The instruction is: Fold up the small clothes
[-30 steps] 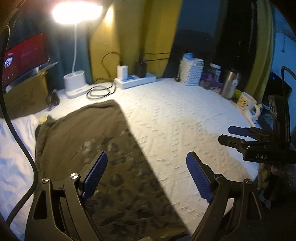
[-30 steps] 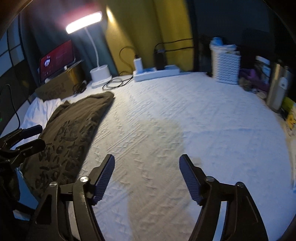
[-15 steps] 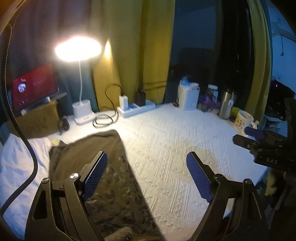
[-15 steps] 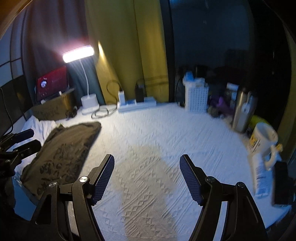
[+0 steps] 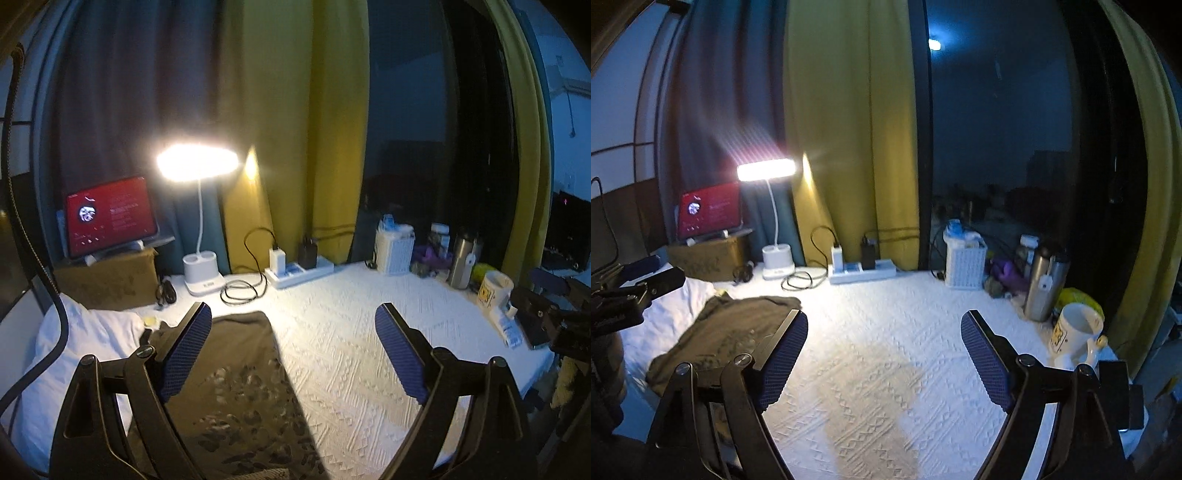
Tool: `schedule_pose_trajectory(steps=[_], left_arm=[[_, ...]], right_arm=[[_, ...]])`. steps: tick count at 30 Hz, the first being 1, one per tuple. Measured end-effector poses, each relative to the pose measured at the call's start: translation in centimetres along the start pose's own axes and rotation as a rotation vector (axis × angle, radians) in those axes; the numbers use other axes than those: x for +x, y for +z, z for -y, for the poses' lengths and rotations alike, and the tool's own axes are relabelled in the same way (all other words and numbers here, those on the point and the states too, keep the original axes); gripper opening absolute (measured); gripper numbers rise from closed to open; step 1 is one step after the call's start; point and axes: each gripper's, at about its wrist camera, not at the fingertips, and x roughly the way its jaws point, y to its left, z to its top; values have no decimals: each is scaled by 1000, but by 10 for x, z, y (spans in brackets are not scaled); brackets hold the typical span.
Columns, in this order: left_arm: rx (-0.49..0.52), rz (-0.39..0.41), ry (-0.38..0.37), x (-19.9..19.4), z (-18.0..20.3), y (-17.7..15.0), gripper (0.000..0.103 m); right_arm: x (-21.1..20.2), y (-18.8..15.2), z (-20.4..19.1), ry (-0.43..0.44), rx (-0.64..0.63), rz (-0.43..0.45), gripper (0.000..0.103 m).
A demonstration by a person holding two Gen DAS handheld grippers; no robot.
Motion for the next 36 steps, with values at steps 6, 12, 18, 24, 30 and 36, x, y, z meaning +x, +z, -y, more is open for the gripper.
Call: schedule_pose_trajectory(steps=[6, 12, 18, 24, 30, 36], left_arm=[[-35, 71, 40, -27, -11, 9, 90], [-70, 137, 80, -49, -27, 12, 91], [-98, 191, 138, -66, -42, 9, 102], [-95, 193, 151, -71, -47, 8, 102], [-106, 184, 156, -71, -49, 5, 102], [-108, 159, 140, -67, -48, 2, 102]], right_arm=[[-24, 10, -4, -6, -20, 46, 86], [-45, 18, -3, -8, -12, 88, 86], [-54, 22, -10, 3, -30, 112, 87], [-57, 23, -22, 17, -50, 111, 87], [-53, 22, -29, 19, -43, 106, 87], [-41, 17, -36, 26, -41, 82, 87]])
